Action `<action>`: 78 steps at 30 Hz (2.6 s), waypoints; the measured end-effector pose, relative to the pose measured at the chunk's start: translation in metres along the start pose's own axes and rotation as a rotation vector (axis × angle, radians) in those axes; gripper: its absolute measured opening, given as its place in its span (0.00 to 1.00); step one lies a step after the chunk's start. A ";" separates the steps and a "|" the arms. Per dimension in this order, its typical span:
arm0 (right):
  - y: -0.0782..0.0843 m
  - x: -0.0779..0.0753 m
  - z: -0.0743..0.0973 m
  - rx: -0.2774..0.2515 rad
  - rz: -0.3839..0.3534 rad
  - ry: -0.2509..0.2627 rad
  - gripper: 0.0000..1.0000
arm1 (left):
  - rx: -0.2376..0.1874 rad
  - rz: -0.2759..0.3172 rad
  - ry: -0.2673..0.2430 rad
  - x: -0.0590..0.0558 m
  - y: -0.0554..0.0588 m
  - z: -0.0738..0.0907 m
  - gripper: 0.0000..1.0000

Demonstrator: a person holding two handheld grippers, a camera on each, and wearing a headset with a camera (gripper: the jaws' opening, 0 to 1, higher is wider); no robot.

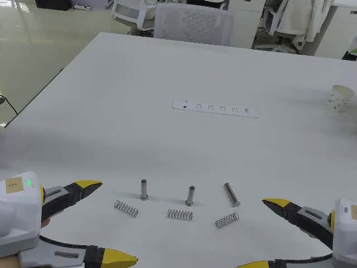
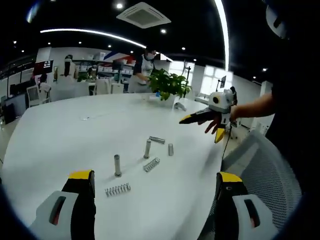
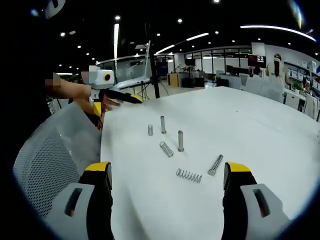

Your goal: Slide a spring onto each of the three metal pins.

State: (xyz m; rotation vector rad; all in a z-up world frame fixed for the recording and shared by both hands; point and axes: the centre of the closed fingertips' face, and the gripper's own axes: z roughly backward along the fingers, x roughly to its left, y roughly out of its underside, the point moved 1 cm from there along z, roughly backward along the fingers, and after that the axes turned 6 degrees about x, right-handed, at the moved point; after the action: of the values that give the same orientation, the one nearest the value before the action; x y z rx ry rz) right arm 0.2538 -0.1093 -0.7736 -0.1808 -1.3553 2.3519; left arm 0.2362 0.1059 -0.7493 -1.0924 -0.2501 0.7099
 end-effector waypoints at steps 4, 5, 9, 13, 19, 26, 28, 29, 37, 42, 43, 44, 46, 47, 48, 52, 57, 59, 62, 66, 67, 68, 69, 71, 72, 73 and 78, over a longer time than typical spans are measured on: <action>-0.002 -0.003 0.001 -0.006 -0.001 0.013 0.92 | 0.001 0.002 -0.006 0.001 0.000 -0.001 0.98; -0.003 -0.003 0.001 -0.009 0.002 0.016 0.92 | 0.000 0.003 -0.005 0.001 -0.001 -0.001 0.98; -0.005 -0.002 0.002 -0.015 0.003 0.015 0.91 | -0.004 -0.001 0.001 -0.001 -0.003 -0.003 0.98; -0.004 -0.002 0.001 -0.012 0.002 0.014 0.91 | -0.004 -0.003 0.003 -0.003 -0.003 -0.003 0.98; -0.003 -0.002 0.002 -0.009 0.001 0.015 0.91 | -0.007 0.002 -0.003 -0.001 -0.002 -0.001 0.98; -0.003 -0.005 0.004 -0.007 -0.003 0.020 0.90 | -0.007 0.004 -0.002 -0.001 -0.002 -0.003 0.98; -0.003 -0.006 0.004 -0.006 -0.001 0.021 0.90 | -0.008 0.005 0.001 -0.002 -0.003 -0.004 0.98; -0.003 -0.006 0.004 -0.009 -0.002 0.021 0.90 | -0.007 0.002 0.003 -0.002 -0.003 -0.005 0.98; -0.003 -0.006 0.005 -0.007 -0.005 0.021 0.90 | -0.011 0.001 0.004 -0.002 -0.004 -0.004 0.98; -0.003 -0.005 0.005 -0.009 -0.003 0.019 0.90 | -0.016 0.001 0.004 -0.002 -0.005 -0.003 0.98; -0.003 -0.004 0.005 -0.009 -0.003 0.018 0.90 | -0.016 0.001 0.005 -0.003 -0.005 -0.003 0.98; -0.003 -0.004 0.004 -0.008 0.000 0.017 0.90 | -0.016 0.002 0.006 -0.003 -0.005 -0.003 0.98; -0.003 -0.003 0.004 -0.007 0.001 0.016 0.90 | -0.016 0.001 0.005 -0.004 -0.005 -0.003 0.98; -0.004 -0.003 0.004 -0.007 0.001 0.015 0.90 | -0.015 0.002 0.006 -0.004 -0.004 -0.003 0.98; -0.004 -0.003 0.004 -0.008 0.002 0.015 0.90 | -0.015 0.003 0.006 -0.004 -0.004 -0.003 0.98; -0.004 -0.003 0.003 -0.007 -0.001 0.017 0.90 | -0.013 0.004 0.006 -0.004 -0.003 -0.003 0.98; -0.001 -0.002 0.003 0.004 0.001 0.009 0.90 | -0.014 0.010 0.008 -0.003 -0.004 -0.003 0.98; 0.000 -0.002 0.003 0.009 0.002 0.009 0.90 | -0.015 0.010 0.008 -0.003 -0.005 -0.003 0.98; -0.001 -0.003 0.003 0.011 0.001 0.007 0.89 | -0.011 0.008 0.011 -0.002 -0.005 -0.004 0.98; -0.001 -0.004 0.002 0.012 0.000 0.009 0.89 | -0.005 0.011 0.013 -0.002 -0.003 -0.005 0.98; -0.001 -0.004 0.002 0.012 -0.001 0.011 0.89 | -0.002 0.011 0.013 -0.002 -0.002 -0.005 0.98; -0.001 -0.005 0.002 0.012 -0.003 0.011 0.89 | -0.001 0.011 0.015 -0.002 -0.001 -0.006 0.98; 0.001 -0.005 0.001 0.015 -0.007 0.010 0.89 | 0.000 0.012 0.016 -0.002 0.000 -0.006 0.98; 0.001 -0.004 0.001 0.017 -0.010 0.011 0.89 | -0.002 0.013 0.017 -0.003 -0.001 -0.006 0.98; 0.002 -0.004 0.001 0.018 -0.012 0.010 0.89 | -0.004 0.014 0.018 -0.003 -0.001 -0.006 0.98; 0.002 -0.003 0.000 0.017 -0.014 0.008 0.89 | -0.010 0.015 0.021 -0.004 -0.002 -0.005 0.98; 0.003 -0.003 0.000 0.021 -0.015 0.004 0.89 | -0.029 0.025 0.030 -0.003 -0.005 -0.005 0.98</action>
State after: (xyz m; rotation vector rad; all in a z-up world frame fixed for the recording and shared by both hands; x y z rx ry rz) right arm 0.2556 -0.1121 -0.7767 -0.1684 -1.3247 2.3513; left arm 0.2389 0.0992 -0.7470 -1.1346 -0.2223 0.7140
